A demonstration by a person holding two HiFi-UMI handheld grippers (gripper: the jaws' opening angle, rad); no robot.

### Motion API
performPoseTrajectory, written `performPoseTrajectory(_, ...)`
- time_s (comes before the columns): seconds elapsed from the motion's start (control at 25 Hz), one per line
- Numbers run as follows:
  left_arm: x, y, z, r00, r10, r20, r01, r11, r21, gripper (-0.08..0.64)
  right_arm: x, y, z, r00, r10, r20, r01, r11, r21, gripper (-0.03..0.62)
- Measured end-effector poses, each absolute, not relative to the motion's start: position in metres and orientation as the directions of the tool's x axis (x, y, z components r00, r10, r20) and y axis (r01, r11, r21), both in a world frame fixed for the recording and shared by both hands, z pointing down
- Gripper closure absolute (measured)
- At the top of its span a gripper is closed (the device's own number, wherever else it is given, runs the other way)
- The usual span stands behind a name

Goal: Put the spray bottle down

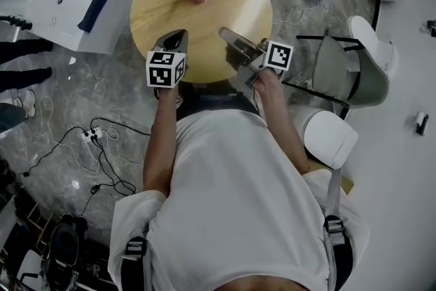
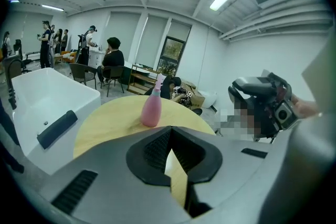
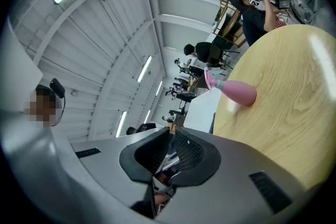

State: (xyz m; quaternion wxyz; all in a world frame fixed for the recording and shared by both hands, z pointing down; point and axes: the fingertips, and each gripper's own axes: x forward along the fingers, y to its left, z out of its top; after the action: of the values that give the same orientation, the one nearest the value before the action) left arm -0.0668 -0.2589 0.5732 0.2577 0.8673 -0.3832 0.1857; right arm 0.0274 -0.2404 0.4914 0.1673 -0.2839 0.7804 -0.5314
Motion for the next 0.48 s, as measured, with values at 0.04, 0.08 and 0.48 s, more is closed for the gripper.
performPoseTrajectory(0.04,-0.066,-0.255,0.574,0.638,-0.561,0.528,-0.758,-0.576,0.305,0.555,0.028,-0.236,0.491,-0.778,-0.626,0.044,-0.268,0.268,-0.925,0.557)
performPoseTrajectory(0.08,-0.065,-0.250,0.574,0.640,-0.553,0.533,-0.755,-0.579,0.306,0.555,0.030,-0.232,0.490,-0.773,-0.632,0.047,-0.271,0.263,-0.926,0.557)
performPoseTrajectory(0.48,-0.065,-0.221,0.568,0.636,-0.558,0.533,-0.760,-0.574,0.305,0.555,0.023,-0.210,0.477,-0.789,-0.613,0.041,-0.275,0.293,-0.916,0.557)
